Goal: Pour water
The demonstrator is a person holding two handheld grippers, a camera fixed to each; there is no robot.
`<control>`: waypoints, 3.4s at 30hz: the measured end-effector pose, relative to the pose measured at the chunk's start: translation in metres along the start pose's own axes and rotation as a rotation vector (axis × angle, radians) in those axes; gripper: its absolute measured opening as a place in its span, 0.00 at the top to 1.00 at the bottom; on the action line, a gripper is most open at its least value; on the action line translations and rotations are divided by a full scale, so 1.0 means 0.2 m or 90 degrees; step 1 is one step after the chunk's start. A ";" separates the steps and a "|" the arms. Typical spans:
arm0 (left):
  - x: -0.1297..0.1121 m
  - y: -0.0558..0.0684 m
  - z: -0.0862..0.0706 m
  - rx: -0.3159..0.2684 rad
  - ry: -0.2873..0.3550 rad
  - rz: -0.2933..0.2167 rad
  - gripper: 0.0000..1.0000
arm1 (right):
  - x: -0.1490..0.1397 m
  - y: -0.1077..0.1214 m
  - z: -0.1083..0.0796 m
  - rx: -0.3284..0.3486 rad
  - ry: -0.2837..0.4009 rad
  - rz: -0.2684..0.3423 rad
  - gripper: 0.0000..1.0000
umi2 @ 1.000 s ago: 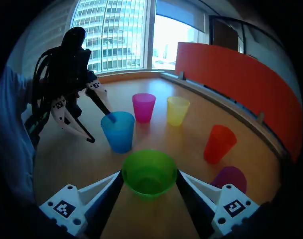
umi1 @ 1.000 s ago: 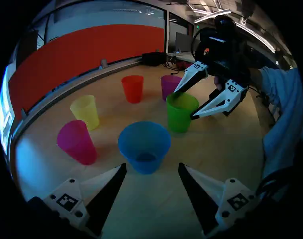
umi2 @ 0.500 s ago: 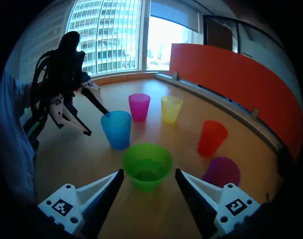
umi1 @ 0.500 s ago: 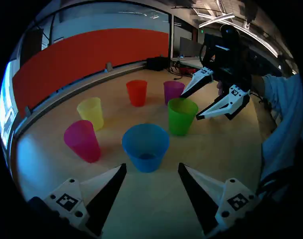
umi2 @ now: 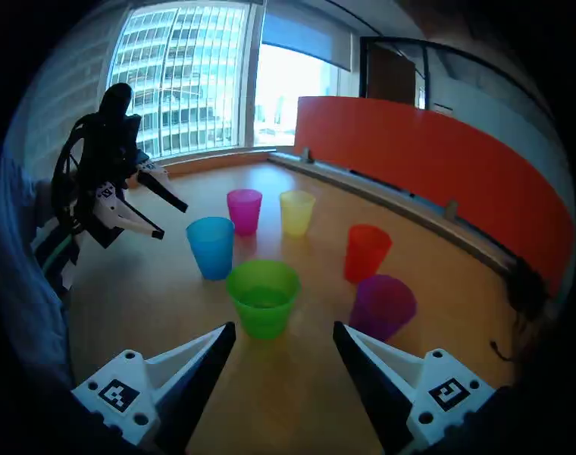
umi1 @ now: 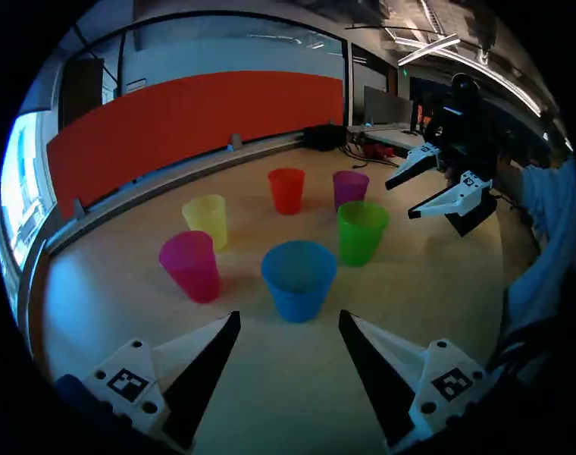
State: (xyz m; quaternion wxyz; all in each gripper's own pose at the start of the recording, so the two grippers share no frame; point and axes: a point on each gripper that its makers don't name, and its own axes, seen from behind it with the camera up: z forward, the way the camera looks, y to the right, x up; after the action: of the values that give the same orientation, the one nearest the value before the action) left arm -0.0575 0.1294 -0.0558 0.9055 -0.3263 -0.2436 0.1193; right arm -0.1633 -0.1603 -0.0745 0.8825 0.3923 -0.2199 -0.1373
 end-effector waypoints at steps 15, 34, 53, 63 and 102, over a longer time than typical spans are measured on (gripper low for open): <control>0.16 -0.23 -0.18 0.148 0.141 -0.054 0.03 | 0.05 0.17 -0.20 -0.135 0.075 0.045 0.00; 0.37 -0.45 -0.41 0.312 0.297 -0.071 0.04 | 0.27 0.49 -0.41 -0.369 0.222 0.091 0.00; 0.40 -0.57 -0.51 0.399 0.355 -0.127 0.03 | 0.32 0.71 -0.71 -0.577 0.345 0.193 0.00; 0.37 -0.63 -0.50 0.422 0.353 -0.119 0.04 | 0.31 0.70 -0.73 -0.590 0.350 0.210 0.01; 0.07 -0.69 -0.30 0.444 0.343 -0.150 0.04 | 0.37 0.62 -0.69 -0.587 0.319 0.181 0.01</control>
State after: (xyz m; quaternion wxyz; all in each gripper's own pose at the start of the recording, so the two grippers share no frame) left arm -0.0072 -0.0022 -0.0022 0.9998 0.0088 0.0198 0.0012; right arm -0.0211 -0.0223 -0.0426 0.9984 -0.0487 0.0295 -0.0009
